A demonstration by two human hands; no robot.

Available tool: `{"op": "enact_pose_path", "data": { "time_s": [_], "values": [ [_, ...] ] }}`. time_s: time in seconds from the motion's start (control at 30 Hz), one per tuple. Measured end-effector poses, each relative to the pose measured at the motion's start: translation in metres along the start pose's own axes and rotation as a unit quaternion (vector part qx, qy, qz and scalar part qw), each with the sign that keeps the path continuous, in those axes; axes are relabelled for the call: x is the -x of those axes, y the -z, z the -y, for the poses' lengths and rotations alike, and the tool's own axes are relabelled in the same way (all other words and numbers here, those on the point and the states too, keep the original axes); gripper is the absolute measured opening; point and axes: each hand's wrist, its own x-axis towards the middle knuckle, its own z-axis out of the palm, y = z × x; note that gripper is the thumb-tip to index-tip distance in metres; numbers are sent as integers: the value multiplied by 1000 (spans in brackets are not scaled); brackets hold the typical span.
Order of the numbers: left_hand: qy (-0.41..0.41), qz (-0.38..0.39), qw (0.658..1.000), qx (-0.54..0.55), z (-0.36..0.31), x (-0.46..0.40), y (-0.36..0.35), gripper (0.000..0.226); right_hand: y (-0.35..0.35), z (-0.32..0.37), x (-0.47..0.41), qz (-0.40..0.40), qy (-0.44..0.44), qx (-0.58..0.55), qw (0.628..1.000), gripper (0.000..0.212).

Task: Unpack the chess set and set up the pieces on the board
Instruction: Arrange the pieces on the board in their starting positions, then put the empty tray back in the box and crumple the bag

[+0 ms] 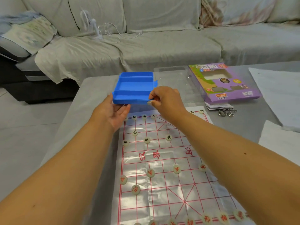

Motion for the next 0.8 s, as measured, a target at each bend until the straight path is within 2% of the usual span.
{"op": "enact_pose_path", "data": {
  "time_s": [0.07,0.2,0.3,0.37,0.43,0.53,0.57,0.63,0.8],
  "values": [
    [-13,-15,1000,5,5,0,-4,31,7,-3,7,4,-4,-16,1000,8],
    [-59,-41,995,-66,17,4,-9,24,23,-13,24,-14,-8,-80,997,14],
    [-92,-20,993,-76,21,13,-15,28,40,-22,32,-52,-90,-171,980,28],
    [-113,16,989,-98,21,22,-19,43,50,-22,31,-48,-214,-291,931,38],
    [-128,49,979,-150,22,33,-22,55,54,-20,29,-6,-319,-440,840,42],
    [-147,87,961,-220,29,48,-24,60,57,-14,32,9,-353,-644,679,39],
    [-150,99,956,-232,31,52,-23,60,57,-13,33,-1,-356,-679,642,39],
    [-143,121,951,-246,35,57,-21,57,59,-13,34,-22,-364,-700,614,41],
    [-91,183,942,-267,38,63,-16,44,55,-13,32,-46,-376,-701,604,53]
  ]
}}
